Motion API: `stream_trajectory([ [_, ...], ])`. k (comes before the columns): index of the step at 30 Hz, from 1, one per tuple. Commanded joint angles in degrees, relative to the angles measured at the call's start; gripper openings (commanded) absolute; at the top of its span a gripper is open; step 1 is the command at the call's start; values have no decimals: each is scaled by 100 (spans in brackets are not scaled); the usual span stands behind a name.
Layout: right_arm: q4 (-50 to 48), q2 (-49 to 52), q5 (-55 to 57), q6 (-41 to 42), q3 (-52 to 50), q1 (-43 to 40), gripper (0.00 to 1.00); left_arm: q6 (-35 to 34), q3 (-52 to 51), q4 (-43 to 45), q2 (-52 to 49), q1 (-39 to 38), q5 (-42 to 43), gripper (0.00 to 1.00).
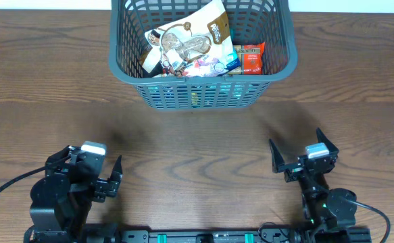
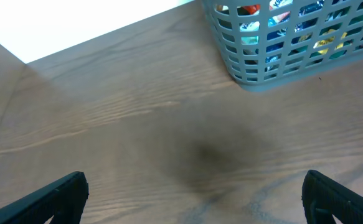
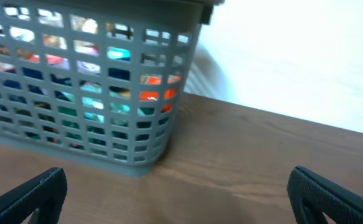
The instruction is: Pack container
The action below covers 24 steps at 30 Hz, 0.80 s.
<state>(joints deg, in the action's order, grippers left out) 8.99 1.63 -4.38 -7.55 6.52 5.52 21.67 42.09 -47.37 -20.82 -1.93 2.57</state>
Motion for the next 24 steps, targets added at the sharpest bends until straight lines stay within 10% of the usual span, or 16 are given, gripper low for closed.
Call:
stream_trajectory([
  [1, -31, -138, 452, -20, -236, 57, 99, 72, 7, 4, 35, 26, -70, 99],
  [24, 85, -133, 649, 42, -374, 52, 99, 72, 7, 4, 35, 26, -70, 99],
])
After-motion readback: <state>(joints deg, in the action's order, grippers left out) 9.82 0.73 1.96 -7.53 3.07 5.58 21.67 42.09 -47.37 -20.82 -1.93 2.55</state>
